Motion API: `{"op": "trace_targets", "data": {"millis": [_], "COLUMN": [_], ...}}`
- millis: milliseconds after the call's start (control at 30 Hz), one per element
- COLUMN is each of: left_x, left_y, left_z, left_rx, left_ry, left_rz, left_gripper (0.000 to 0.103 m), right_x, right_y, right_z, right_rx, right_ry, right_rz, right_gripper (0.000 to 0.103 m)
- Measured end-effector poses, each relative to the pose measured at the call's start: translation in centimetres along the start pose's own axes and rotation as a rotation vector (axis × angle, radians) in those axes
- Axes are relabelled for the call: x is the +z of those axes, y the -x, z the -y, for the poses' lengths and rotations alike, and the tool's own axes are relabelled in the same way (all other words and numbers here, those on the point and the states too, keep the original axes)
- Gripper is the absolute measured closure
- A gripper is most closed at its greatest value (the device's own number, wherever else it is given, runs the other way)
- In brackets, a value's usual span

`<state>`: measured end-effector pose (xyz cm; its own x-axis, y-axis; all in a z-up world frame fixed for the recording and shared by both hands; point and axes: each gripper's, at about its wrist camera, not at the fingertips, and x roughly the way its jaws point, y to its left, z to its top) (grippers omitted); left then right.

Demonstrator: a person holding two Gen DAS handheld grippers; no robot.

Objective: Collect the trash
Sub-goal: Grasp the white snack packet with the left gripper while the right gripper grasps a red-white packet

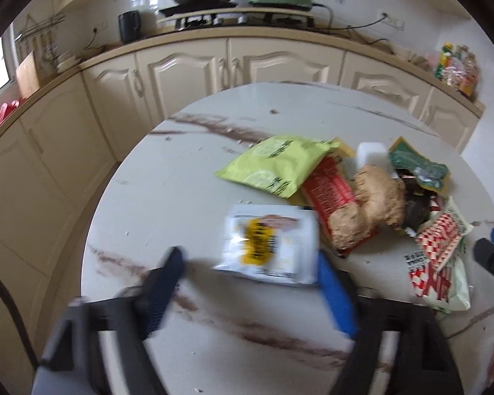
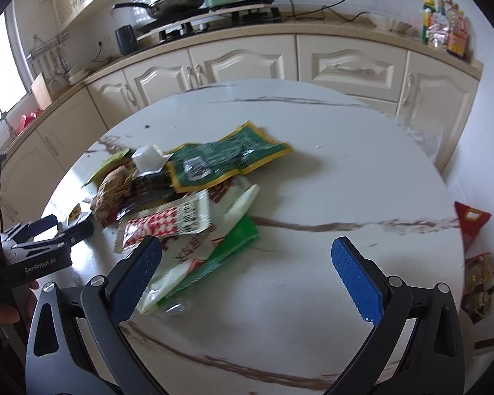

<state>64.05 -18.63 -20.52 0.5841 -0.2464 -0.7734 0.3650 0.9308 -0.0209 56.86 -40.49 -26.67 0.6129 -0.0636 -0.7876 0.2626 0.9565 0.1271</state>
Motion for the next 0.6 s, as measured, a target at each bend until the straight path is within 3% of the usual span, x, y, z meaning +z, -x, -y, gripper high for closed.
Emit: {"op": "trace_targets", "data": {"millis": [200, 400, 500, 567, 600], "left_x": [-1.6, -4.6, -5.8, -6.5, -6.8], "left_y": [1.3, 5.8, 8.1, 9.4, 9.7], "left_z": [0.2, -0.7, -1.4, -1.6, -1.6], "left_rx": [-0.016, -0.03, -0.027, -0.017, -0.013], "left_ry": [-0.018, 0.014, 0.032, 0.036, 0.035], "left_rz": [0.015, 0.067, 0.088, 0.105, 0.107], "left_gripper": [0.051, 0.05, 0.05, 0.05, 0.05], "right_x": [0.1, 0.9, 1.2, 1.1, 1.0], "right_y": [0.1, 0.2, -0.6, -1.6, -2.4], "right_z": [-1.9, -3.3, -4.2, -4.5, -4.6], "right_rx": [-0.012, 0.022, 0.047, 0.06, 0.062], "right_ry": [0.02, -0.015, -0.026, -0.038, -0.045], "right_rz": [0.008, 0.023, 0.017, -0.012, -0.034], "right_gripper": [0.0, 0.0, 0.009, 0.03, 0.029]}}
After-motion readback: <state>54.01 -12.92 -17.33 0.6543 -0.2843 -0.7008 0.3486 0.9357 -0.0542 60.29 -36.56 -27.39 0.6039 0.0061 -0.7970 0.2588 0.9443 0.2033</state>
